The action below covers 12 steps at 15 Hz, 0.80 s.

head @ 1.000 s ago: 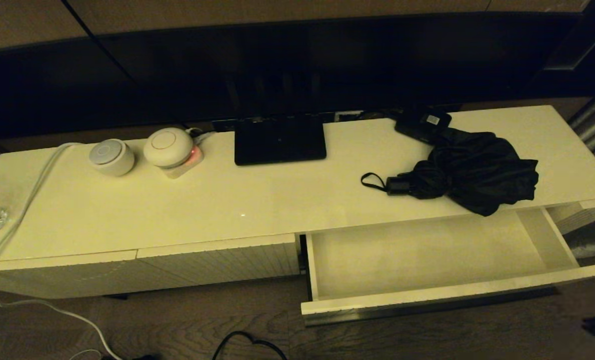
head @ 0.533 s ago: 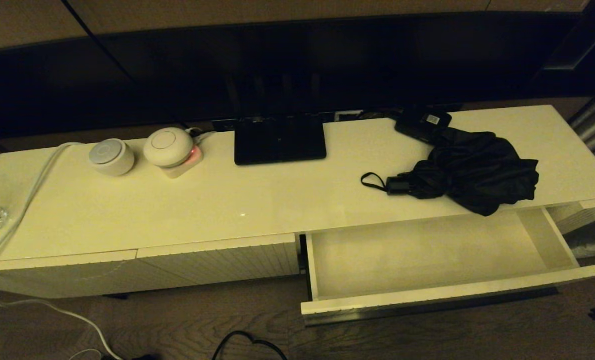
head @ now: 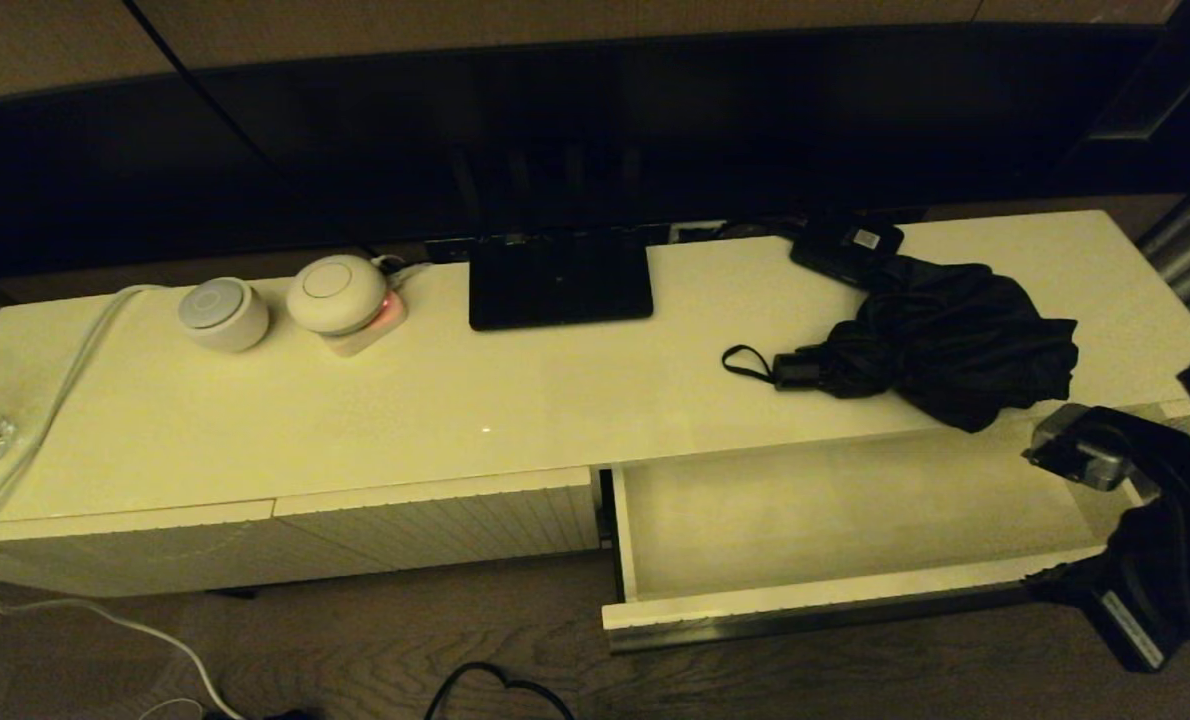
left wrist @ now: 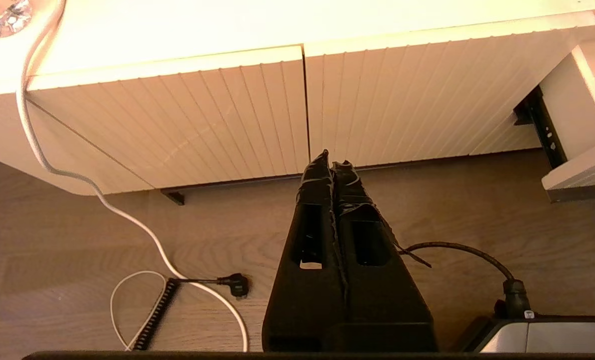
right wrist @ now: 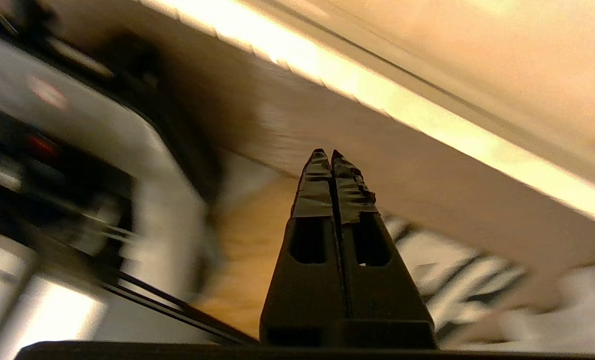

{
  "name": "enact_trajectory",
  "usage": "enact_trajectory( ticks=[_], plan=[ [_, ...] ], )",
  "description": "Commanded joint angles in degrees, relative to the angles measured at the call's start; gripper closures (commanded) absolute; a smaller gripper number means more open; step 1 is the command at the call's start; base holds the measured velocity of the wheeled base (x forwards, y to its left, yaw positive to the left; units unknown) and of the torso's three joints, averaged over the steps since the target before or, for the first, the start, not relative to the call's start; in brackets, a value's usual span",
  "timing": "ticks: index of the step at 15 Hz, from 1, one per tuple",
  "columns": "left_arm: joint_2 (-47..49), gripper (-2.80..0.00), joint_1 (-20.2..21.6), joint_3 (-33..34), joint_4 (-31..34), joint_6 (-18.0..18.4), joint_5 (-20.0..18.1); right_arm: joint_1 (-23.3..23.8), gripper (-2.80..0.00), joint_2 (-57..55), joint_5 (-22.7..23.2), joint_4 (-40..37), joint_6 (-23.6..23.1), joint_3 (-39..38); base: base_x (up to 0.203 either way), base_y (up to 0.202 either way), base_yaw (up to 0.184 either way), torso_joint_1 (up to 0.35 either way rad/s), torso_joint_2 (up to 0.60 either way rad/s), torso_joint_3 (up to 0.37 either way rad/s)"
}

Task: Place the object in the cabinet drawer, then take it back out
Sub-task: Open the drawer

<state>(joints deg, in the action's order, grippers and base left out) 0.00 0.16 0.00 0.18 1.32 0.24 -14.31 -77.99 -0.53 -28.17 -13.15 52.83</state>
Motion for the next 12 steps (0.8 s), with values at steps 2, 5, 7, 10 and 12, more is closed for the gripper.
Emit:
enact_trajectory(
  ticks=[2, 5, 7, 10, 12],
  plan=[
    [0.0, 0.0, 0.0, 0.2, 0.0, 0.0, 0.0, -1.8, 0.0, -10.4, 0.0, 0.0, 9.4, 4.3, 0.0, 0.0, 0.0, 0.0, 0.0, 0.0],
    [0.0, 0.0, 0.0, 0.2, 0.0, 0.0, 0.0, -1.9, 0.0, -15.7, -0.5, 0.3, 18.0, 8.7, 0.0, 0.0, 0.0, 0.0, 0.0, 0.0],
    [0.0, 0.0, 0.0, 0.2, 0.0, 0.0, 0.0, -1.9, 0.0, -18.4, -0.7, 1.3, 19.1, 10.9, 0.0, 0.0, 0.0, 0.0, 0.0, 0.0],
    [0.0, 0.0, 0.0, 0.2, 0.0, 0.0, 0.0, -1.9, 0.0, -21.6, -1.6, 4.7, 19.3, 12.5, 0.0, 0.0, 0.0, 0.0, 0.0, 0.0],
    [0.0, 0.0, 0.0, 0.2, 0.0, 0.0, 0.0, -1.9, 0.0, -23.7, -1.9, 5.1, 21.2, 14.0, 0.0, 0.0, 0.0, 0.0, 0.0, 0.0]
  ],
)
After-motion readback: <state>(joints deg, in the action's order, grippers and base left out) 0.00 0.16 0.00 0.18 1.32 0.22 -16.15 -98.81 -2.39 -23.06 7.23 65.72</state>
